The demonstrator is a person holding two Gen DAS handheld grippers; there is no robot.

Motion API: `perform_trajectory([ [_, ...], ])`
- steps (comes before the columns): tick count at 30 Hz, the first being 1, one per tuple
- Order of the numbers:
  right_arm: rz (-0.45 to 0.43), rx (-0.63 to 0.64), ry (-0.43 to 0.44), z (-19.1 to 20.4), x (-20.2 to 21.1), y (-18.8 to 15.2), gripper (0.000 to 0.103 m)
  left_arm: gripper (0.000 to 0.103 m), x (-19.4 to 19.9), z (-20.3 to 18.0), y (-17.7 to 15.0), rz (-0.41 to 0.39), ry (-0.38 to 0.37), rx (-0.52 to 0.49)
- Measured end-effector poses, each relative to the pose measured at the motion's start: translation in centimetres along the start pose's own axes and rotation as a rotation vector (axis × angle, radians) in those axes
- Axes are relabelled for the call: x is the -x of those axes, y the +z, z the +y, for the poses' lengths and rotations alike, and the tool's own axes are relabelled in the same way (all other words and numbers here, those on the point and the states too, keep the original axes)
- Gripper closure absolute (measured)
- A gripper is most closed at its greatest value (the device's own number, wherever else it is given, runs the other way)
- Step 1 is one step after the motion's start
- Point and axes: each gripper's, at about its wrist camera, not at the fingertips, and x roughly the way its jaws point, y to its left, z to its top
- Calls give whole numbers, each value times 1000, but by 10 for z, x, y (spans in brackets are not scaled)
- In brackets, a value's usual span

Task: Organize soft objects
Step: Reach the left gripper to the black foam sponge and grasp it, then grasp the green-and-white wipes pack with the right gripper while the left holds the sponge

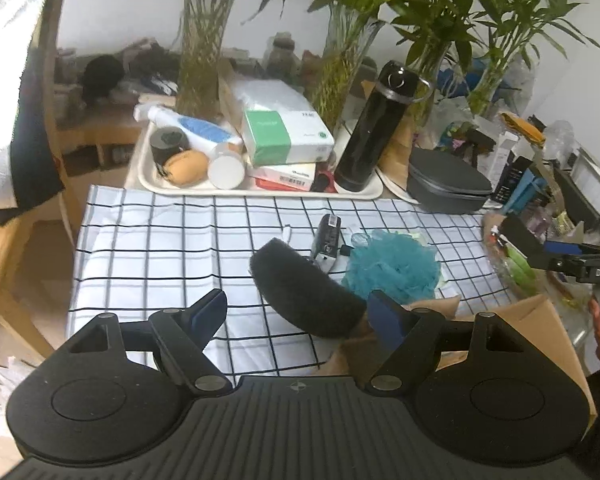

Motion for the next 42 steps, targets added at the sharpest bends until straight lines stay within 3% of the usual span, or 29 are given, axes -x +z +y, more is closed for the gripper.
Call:
perform_trajectory([
  [14,-14,-22,-30,-22,-38,4,0,26,-91,35,17,175,-128,84],
  [17,-17,-19,-37,-25,-40,3,0,27,-106,34,17,193,-122,58],
  [22,-7,-6,-45,-25,-45,1,0,28,-134,39,17,224,-173,69],
  [23,-8,0,-46,-24,-45,1,0,32,-138,40,16,228,-186,74],
  [24,-8,5,-46,-24,-45,0,0,44,-143,42,15,233,-197,84],
  [30,8,7,-53,-25,-50,-1,0,67,-148,49,13,224,-274,145],
  [37,4,1,-51,-26,-49,-1,0,74,-127,59,23,219,-196,55],
  [42,5,4,-50,-25,-50,-1,0,69,-117,73,33,218,-65,12],
])
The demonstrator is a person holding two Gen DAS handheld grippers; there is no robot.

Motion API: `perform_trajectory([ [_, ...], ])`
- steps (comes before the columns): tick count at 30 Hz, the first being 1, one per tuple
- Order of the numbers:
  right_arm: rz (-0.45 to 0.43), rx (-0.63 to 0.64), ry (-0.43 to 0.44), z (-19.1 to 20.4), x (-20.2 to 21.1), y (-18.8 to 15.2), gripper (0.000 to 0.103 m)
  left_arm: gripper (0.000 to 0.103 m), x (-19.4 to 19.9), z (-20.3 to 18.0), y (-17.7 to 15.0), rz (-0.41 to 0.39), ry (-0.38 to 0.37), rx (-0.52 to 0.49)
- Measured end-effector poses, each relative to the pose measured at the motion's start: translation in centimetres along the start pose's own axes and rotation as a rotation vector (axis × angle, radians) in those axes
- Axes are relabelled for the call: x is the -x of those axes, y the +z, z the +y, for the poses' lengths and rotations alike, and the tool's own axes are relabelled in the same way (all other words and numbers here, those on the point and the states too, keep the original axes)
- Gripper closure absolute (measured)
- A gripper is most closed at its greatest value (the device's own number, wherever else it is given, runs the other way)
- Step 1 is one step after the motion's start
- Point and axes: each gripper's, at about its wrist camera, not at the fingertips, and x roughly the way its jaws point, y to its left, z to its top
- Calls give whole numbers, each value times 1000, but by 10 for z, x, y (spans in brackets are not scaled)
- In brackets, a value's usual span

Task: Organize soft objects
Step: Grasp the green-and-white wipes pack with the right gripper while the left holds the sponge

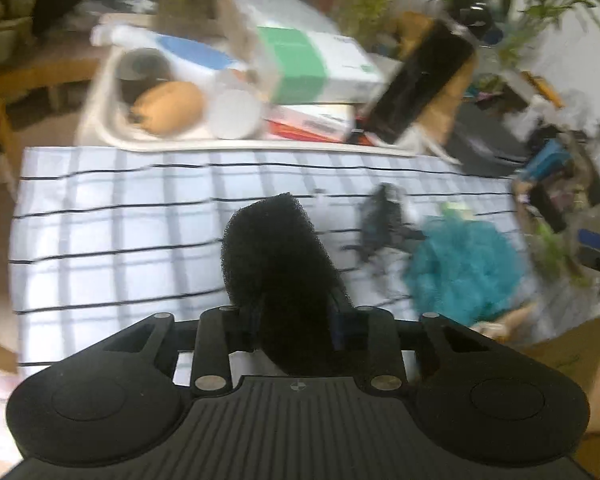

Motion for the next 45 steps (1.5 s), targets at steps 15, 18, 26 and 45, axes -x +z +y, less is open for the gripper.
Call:
perform_trajectory([
  [15,4,-6,-14,-1,-1,0,0,24,-25,1,17,49,119,157],
  [18,10,-5,-17,-2,-3,-1,0,24,-41,-7,18,94,192,132],
  [26,30,-5,-23,-5,-14,-1,0,42,-39,-13,6,48,284,95],
  [45,124,55,-6,-12,-90,0,2,56,16,-21,-45,-225,208,6],
])
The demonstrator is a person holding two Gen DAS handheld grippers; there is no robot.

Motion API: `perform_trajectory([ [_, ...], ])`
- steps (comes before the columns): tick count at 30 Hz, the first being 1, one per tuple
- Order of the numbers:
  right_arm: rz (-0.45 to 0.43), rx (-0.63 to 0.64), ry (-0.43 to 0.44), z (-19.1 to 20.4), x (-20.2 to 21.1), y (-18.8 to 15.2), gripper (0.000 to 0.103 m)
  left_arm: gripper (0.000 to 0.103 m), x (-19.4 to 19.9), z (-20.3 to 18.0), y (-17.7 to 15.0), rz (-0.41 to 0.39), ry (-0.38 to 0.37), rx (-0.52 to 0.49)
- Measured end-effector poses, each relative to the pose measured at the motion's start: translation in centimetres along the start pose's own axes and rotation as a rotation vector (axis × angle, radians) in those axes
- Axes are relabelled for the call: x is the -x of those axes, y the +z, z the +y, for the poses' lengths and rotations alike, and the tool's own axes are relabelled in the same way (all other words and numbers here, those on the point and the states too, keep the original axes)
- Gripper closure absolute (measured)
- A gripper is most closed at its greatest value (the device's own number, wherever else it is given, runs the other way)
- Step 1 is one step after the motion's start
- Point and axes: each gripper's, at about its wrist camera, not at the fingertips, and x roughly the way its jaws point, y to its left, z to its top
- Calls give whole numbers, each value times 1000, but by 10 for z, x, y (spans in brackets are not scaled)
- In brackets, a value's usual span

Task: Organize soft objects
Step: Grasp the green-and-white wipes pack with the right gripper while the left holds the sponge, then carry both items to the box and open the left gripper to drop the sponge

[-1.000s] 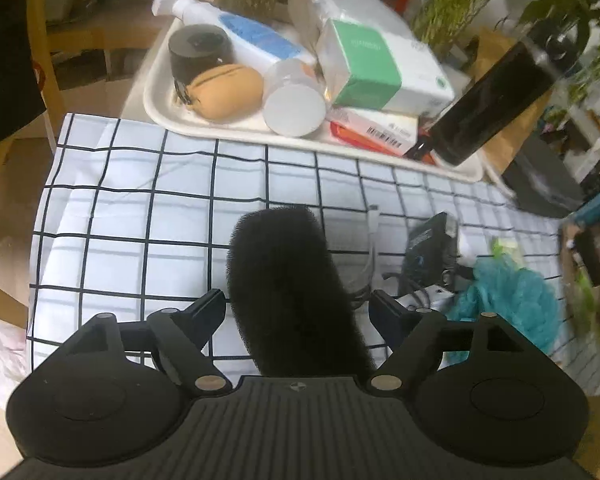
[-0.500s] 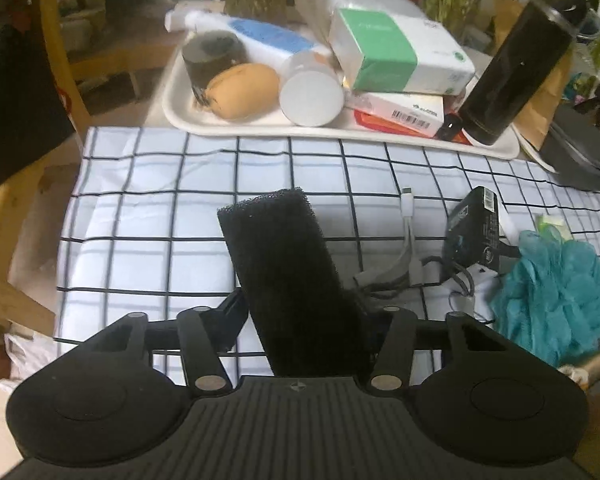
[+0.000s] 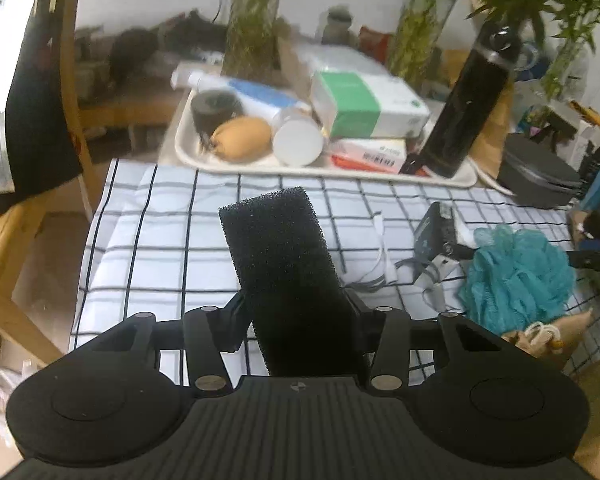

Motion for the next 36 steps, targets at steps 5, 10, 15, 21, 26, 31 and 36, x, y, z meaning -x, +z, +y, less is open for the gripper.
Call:
perform_trajectory([
  [5,45,37,15,7,-26,1,14,56,6,-5,-3,-46,-38,-4],
  [10,56,42,12,12,-46,5,19,56,5,-8,-6,-48,-57,-6],
  [15,66,36,20,15,-60,9,24,56,4,-8,-8,-46,-61,-3],
  [21,101,83,-21,25,-75,8,34,56,9,-6,-5,-55,-62,9],
  [26,122,111,-29,32,-71,10,48,56,15,-5,0,-65,-56,21],
  [31,118,107,-40,27,-65,9,50,57,27,-7,8,-89,-58,19],
  [36,71,116,-31,25,-47,14,50,57,42,-11,16,-113,-58,13],
])
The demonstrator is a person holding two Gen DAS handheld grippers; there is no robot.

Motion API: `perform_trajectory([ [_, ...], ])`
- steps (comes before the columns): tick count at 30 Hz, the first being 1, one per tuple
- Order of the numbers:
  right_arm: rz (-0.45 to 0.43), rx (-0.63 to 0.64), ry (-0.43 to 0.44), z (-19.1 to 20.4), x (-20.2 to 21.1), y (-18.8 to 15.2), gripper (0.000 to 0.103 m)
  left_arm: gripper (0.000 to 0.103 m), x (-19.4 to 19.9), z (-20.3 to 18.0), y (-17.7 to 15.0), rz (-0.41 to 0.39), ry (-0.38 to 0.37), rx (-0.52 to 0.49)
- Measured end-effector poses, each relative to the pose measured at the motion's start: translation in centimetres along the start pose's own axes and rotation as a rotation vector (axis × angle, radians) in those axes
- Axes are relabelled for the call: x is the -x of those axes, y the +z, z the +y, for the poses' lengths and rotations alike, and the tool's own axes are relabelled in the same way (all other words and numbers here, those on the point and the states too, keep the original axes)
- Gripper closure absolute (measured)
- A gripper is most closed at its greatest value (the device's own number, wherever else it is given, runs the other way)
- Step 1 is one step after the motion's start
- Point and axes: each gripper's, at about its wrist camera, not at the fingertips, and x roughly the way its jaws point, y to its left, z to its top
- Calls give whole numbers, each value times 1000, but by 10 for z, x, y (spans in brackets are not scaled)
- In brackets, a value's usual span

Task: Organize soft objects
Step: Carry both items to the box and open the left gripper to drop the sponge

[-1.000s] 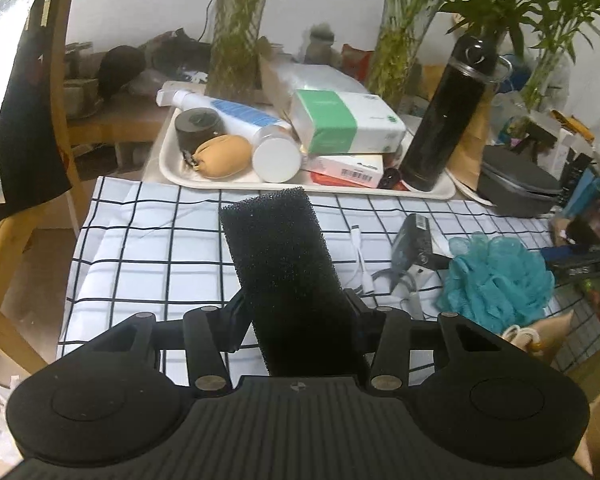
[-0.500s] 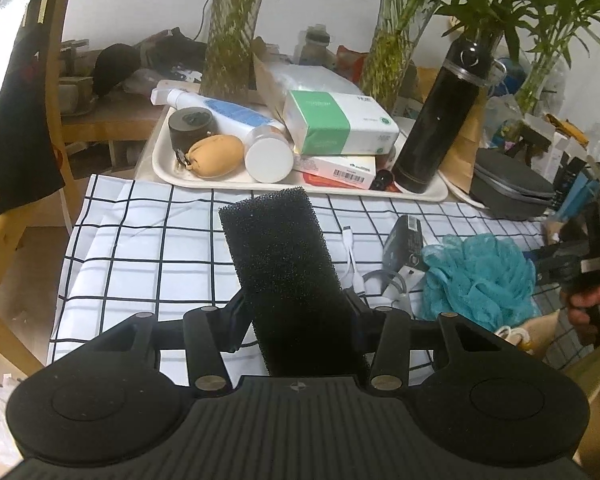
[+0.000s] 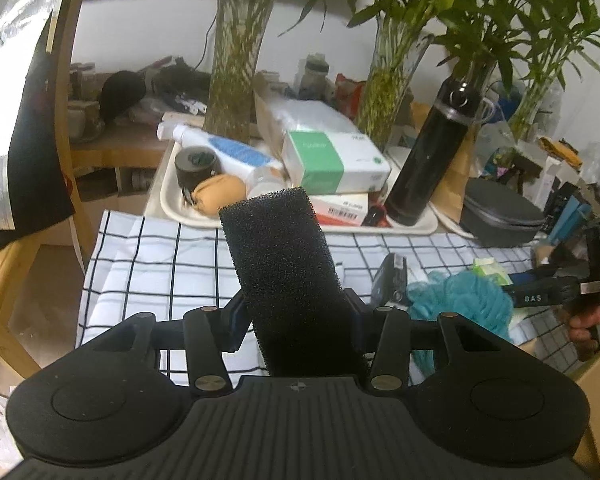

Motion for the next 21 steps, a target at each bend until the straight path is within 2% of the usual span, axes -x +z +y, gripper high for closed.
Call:
perform_trajectory([
  [8,-108,7,12,-4,54,9,50,57,27,-14,15,-22,-3,-42],
  [14,-132,27,-7,-2,99,11,50,57,49,-26,24,-15,5,-65],
  [21,-155,16,57,2,153,14,50,56,82,-48,34,-8,-7,-91],
])
